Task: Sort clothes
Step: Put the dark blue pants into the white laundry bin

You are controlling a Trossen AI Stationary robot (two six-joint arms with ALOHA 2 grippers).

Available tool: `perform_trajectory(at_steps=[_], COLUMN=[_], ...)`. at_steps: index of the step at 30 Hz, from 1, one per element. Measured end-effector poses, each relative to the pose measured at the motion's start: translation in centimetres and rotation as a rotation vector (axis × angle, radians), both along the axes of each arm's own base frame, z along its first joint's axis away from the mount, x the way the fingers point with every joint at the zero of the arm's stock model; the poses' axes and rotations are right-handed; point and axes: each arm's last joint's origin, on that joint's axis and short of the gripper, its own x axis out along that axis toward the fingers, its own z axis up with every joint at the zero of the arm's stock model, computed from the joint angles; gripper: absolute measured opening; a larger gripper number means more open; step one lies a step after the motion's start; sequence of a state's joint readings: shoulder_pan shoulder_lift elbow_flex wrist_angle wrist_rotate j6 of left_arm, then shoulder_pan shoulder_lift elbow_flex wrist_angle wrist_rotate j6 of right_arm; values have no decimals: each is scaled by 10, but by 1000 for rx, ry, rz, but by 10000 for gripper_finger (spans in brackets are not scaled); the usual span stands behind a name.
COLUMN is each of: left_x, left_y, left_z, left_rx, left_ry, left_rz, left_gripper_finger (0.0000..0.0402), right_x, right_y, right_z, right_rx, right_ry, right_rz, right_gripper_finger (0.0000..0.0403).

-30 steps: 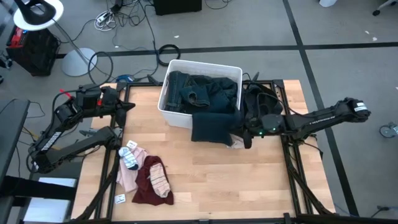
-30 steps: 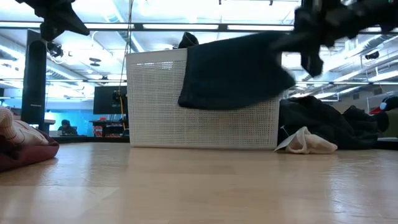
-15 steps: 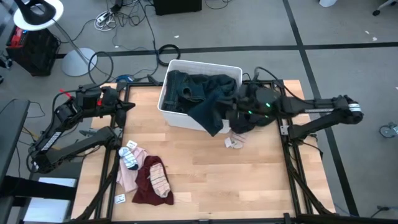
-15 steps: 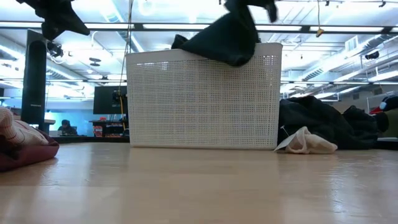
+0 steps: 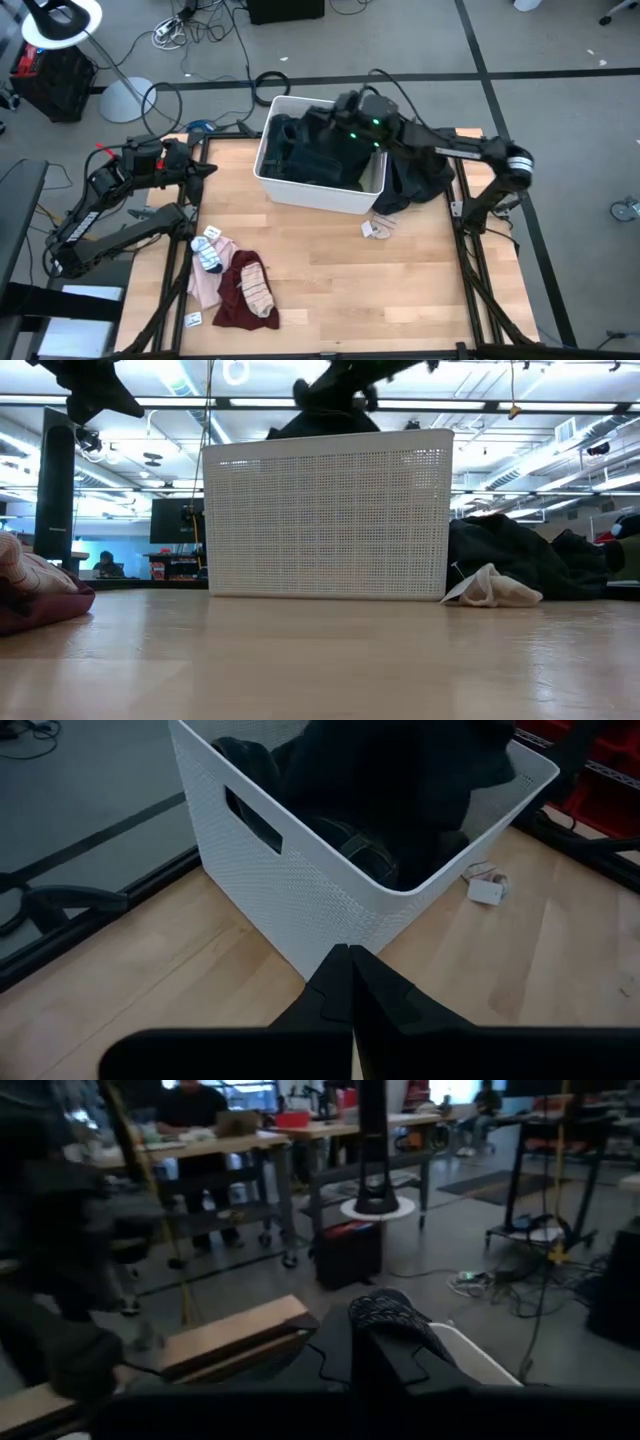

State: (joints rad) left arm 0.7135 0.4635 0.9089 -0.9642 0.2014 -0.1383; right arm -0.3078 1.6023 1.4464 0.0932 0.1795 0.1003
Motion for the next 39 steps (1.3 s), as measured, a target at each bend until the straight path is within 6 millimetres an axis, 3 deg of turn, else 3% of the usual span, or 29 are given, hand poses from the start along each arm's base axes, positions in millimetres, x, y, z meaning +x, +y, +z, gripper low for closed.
perform_trajectory(at_steps=[5, 11, 19, 25, 29, 32, 39], left_x=[0, -1, -2, -3, -3, -3, -3], left_y=[0, 0, -1, -1, -1, -1, -1], left_z=[0, -1, -4, -5, -5, -5, -5], left_rx=[2, -5, -27, -30, -29, -29, -24], left_ry=[3, 13, 48, 54, 54, 54, 56], left_rz=[6, 9, 19, 21, 22, 22, 19], left_gripper_finger=[1, 1, 1, 1, 1, 1, 1], right_x=[25, 44, 47, 47, 45, 42, 25], right_y=[-21, -26, -29, -30, -29, -29, -24], right_z=[-31, -83, -142, -170, -173, -165, -121], right_rx=[37, 151, 315, 376, 397, 390, 361], right_ry=[73, 257, 545, 692, 724, 698, 598], right_rz=[-31, -35, -65, -71, -53, -51, -42], right_gripper_finger=[3, 4, 4, 4, 4, 9, 52])
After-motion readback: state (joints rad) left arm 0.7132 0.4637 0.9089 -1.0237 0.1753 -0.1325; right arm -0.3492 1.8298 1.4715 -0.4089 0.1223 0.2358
